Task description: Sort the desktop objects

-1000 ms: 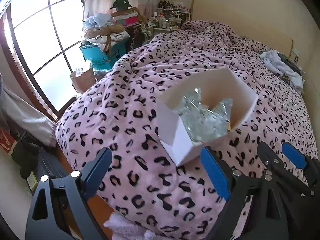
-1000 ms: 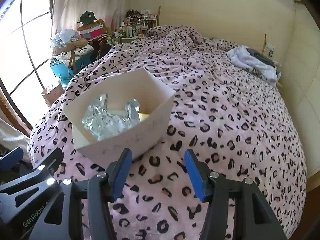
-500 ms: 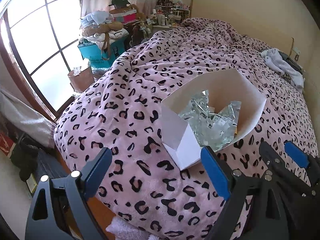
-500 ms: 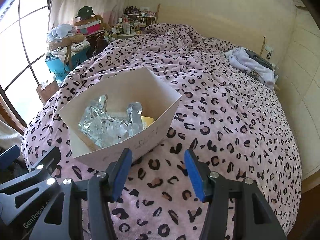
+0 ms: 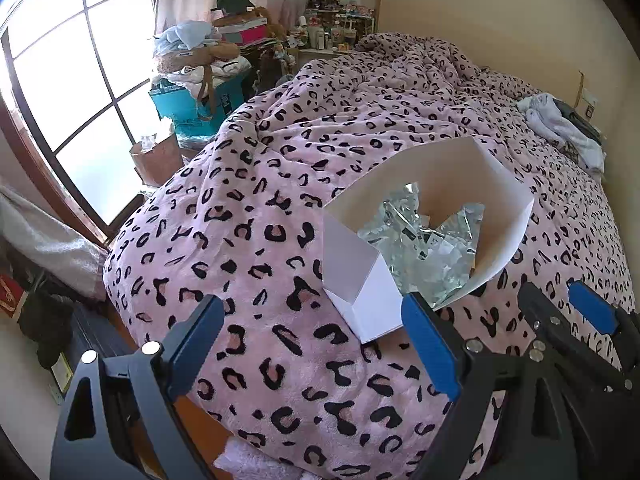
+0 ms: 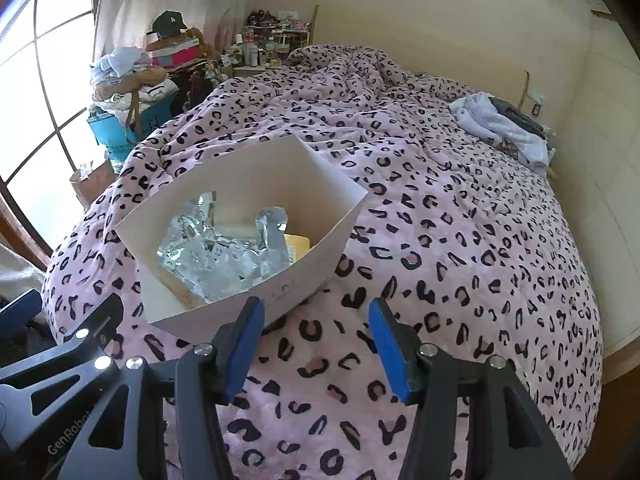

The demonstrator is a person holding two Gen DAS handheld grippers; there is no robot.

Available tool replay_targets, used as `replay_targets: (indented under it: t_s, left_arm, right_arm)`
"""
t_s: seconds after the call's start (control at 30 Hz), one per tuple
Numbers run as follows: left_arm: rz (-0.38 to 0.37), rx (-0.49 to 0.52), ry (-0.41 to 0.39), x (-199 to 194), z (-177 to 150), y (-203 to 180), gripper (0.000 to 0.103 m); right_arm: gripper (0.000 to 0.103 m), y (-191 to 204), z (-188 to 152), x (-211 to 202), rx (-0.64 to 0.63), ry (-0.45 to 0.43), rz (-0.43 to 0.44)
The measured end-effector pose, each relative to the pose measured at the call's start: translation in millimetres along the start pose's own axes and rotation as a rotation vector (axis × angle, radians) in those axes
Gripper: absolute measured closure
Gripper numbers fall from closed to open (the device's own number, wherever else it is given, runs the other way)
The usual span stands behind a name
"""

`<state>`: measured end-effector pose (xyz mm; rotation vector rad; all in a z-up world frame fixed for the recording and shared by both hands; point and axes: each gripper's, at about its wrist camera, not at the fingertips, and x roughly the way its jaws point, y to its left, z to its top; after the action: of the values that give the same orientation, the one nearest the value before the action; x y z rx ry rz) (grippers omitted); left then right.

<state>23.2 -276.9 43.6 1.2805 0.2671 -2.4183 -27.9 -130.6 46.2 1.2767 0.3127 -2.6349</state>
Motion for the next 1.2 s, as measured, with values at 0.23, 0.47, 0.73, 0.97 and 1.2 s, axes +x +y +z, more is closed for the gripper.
replay_targets:
  t_s: [0.23, 0.47, 0.73, 0.97, 1.2]
  left_arm:
    - [-0.03, 0.043, -0.002, 4, 4, -17, 0.012]
    - [-0.058, 0.079, -0.005, 7, 8, -32, 0.012]
    - [-0.106, 0.056, 0.021, 15, 11, -27, 0.012]
    - [-0.082, 0.075, 0.015, 17, 11, -29, 0.012]
    - [-0.046, 0.101, -0.006, 15, 12, -39, 0.012]
  right_arm:
    - [0.047, -17, -2, 2, 0.034, 0.004, -0.021]
    - [0.047, -33, -1, 7, 0.066, 0.01, -0.026]
    - [0.047, -32, 2, 11, 0.064, 0.005, -0.012]
    - [0.047, -31, 1, 15, 0.063, 0.014, -0.016]
    - [0.047, -37, 1, 16, 0.071, 0.02, -0.028]
